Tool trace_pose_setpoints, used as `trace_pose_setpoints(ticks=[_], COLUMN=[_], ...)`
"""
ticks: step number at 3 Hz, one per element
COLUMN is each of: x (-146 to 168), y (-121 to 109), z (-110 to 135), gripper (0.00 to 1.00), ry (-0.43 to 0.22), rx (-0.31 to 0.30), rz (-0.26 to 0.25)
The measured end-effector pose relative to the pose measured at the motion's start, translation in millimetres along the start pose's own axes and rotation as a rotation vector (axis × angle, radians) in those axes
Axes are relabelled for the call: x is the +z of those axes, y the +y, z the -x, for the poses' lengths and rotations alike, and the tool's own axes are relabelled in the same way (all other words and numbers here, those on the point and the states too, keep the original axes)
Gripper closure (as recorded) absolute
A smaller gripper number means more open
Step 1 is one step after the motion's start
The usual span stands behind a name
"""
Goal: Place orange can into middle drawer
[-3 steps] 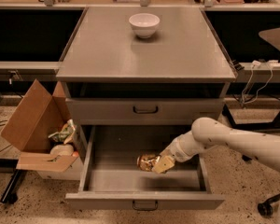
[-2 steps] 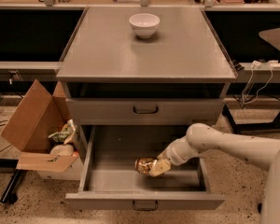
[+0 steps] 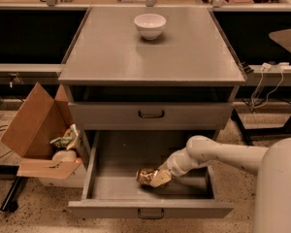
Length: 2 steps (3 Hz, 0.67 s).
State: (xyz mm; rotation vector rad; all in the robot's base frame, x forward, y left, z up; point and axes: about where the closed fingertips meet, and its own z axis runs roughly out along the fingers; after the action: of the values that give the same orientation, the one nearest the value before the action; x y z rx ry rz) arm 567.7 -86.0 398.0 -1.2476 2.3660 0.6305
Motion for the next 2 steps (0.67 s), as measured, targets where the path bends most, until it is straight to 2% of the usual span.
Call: trace_pose_setpoints(ticks=[2], x=[28], y=[-4], z=[-3], gripper=[0.12], ry=[0.007], rx=[0.006], rz=[0.028])
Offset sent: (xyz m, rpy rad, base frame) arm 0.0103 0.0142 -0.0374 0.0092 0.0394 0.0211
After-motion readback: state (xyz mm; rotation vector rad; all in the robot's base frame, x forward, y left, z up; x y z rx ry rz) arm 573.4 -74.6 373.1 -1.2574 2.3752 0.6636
